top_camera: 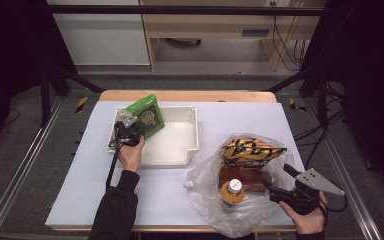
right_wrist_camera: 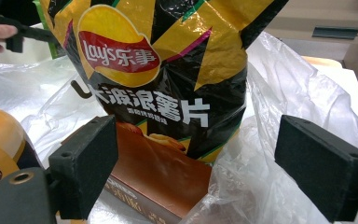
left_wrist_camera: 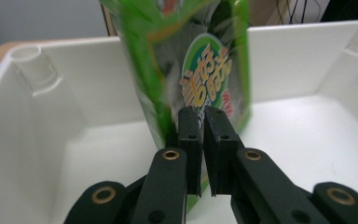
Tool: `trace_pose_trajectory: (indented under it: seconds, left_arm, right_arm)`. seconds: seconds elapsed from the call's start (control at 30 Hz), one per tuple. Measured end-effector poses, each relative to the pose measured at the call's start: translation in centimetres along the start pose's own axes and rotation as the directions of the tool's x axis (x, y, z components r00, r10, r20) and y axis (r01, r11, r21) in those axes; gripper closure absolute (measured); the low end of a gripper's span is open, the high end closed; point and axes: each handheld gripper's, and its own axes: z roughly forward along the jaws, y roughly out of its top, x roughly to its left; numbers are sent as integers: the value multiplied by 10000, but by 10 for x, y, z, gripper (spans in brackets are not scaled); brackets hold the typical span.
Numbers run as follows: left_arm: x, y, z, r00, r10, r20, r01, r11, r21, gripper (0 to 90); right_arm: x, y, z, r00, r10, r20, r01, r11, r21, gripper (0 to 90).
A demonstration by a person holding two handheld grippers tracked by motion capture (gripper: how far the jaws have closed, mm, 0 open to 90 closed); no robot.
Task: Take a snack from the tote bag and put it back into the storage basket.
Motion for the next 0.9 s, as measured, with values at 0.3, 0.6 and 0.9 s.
trace_pose_trajectory:
  seconds: [0.3,0.6,0.9]
  left_arm:
    - [7,-3,7,9996,5,-297,-4,10000,51,828]
    - [-12,-4,-16,9911,493,1236,-438,9979,-472,789]
    - [-44,-16,3,9706,1024,2179,-984,9947,-291,781]
  right_arm:
    - [-1,-1,1,10000,-23,-15,23,10000,49,140]
    - [-1,-1,-1,10000,4,7,-4,10000,18,142]
    - [-1,-1,1,10000,-50,27,49,10000,36,145]
